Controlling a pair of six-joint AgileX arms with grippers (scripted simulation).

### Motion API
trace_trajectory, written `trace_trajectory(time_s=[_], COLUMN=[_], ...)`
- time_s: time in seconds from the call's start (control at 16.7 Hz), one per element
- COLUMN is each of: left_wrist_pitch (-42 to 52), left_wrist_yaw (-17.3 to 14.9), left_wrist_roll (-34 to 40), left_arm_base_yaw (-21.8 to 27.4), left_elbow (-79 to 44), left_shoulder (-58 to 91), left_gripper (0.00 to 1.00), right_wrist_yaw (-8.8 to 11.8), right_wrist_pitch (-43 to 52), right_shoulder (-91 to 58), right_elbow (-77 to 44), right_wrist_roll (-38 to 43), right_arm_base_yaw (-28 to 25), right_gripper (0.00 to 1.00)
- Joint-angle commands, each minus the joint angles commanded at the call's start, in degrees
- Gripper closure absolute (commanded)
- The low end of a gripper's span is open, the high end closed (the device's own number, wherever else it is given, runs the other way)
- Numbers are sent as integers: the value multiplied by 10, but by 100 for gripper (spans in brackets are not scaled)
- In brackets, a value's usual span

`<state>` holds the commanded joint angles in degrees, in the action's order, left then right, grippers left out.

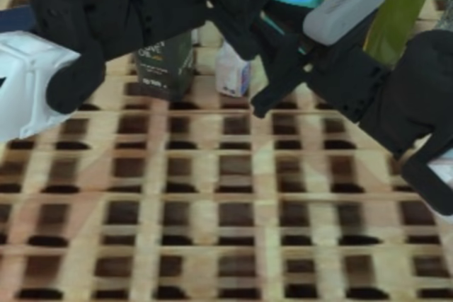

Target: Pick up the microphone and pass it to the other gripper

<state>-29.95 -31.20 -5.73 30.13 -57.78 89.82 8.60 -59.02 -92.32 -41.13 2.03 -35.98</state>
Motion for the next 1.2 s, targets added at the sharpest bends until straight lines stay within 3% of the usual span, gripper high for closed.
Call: trace_trajectory(time_s=[0.72,1.2], left_wrist_pitch=[0,0], left_wrist_yaw=[0,0], left_wrist_roll=[0,0], left_arm_base_yaw=[0,0], left_elbow=[0,0], left_shoulder=[0,0], left_gripper=[100,100], right_wrist_yaw=[0,0], right_wrist_pitch=[0,0], right_shoulder=[0,0], right_elbow=[0,0], right_wrist_roll=[0,0], right_arm_base_yaw=[0,0], right_gripper=[2,0])
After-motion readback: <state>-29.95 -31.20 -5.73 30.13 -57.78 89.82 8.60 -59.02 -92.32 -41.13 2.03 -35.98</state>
